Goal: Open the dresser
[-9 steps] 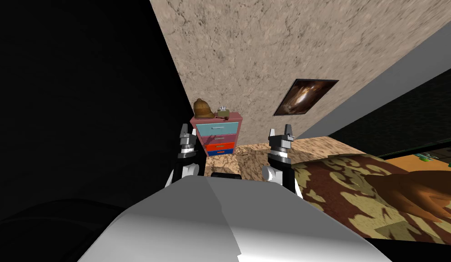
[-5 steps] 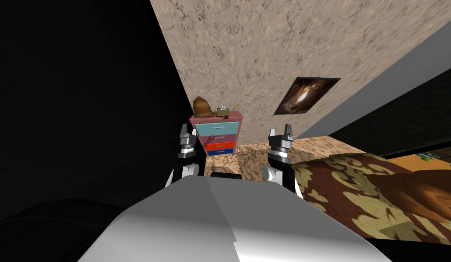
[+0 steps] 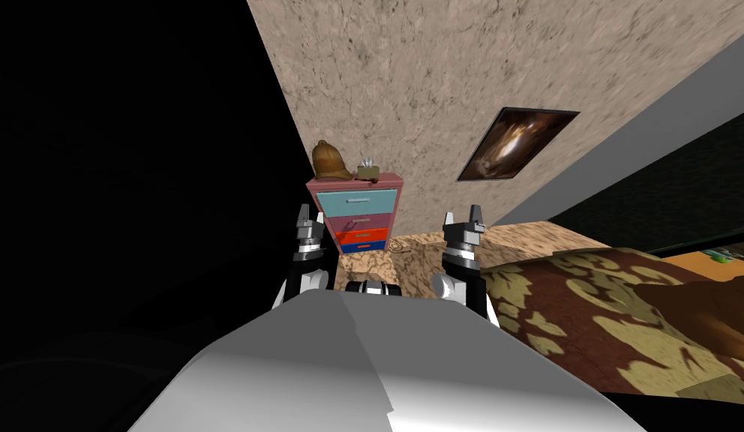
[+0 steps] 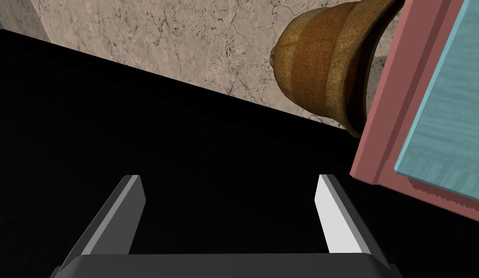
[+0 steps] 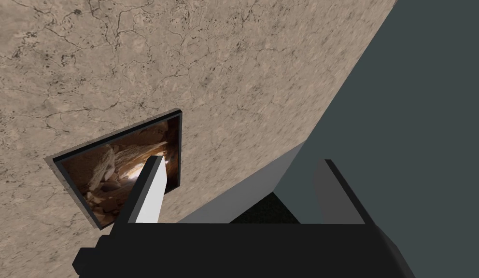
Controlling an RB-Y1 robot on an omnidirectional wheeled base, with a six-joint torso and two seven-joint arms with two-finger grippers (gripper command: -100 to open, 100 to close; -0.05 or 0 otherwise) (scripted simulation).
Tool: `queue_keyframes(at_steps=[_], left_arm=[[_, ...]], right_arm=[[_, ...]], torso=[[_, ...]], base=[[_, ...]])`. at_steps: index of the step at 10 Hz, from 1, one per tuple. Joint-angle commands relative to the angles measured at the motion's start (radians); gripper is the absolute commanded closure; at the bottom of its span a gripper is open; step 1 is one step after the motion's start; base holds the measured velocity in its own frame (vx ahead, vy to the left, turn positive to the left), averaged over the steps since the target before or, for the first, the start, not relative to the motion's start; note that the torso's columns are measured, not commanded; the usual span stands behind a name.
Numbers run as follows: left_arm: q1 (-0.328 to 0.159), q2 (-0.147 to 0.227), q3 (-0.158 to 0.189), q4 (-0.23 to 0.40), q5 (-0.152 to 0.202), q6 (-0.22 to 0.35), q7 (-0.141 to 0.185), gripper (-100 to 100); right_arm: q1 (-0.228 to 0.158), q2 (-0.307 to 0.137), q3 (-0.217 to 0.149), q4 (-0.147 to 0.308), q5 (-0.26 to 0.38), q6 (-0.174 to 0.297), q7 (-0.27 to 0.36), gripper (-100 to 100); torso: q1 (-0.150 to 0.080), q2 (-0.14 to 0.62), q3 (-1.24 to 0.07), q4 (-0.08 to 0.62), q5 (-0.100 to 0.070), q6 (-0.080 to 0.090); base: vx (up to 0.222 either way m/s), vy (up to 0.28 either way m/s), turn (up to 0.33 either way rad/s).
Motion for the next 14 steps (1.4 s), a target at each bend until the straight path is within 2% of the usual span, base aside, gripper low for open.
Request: queue_keyframes(at_steps=[1,3,7,14], left_arm=[[-0.003,0.033,0.001,0.013,0.000,-0.005,0.000,-100],[-0.009,0.077,0.004,0.041,-0.001,-0.015,0.001,-100],[-0.027,0.141,0.013,0.131,-0.003,-0.048,0.005,-100],[-0.065,0.190,0.031,0.301,-0.007,-0.113,0.011,-100]], right_arm=[[0.000,0.000,0.000,0.000,0.000,0.000,0.000,0],[0.000,0.000,0.000,0.000,0.000,0.000,0.000,0],[0.000,0.000,0.000,0.001,0.000,0.000,0.000,0],[0.000,0.000,0.000,0.001,0.000,0.000,0.000,0]], torso=[[0.000,0.074,-0.148,0.074,0.000,0.000],[0.000,0.116,-0.237,0.116,0.000,0.000],[-0.001,0.120,-0.242,0.120,0.000,0.000],[0.000,0.120,-0.241,0.121,0.000,0.000]], base=[[0.015,-0.002,0.001],[0.032,-0.006,0.002],[0.057,-0.010,0.003],[0.065,-0.015,0.004]])
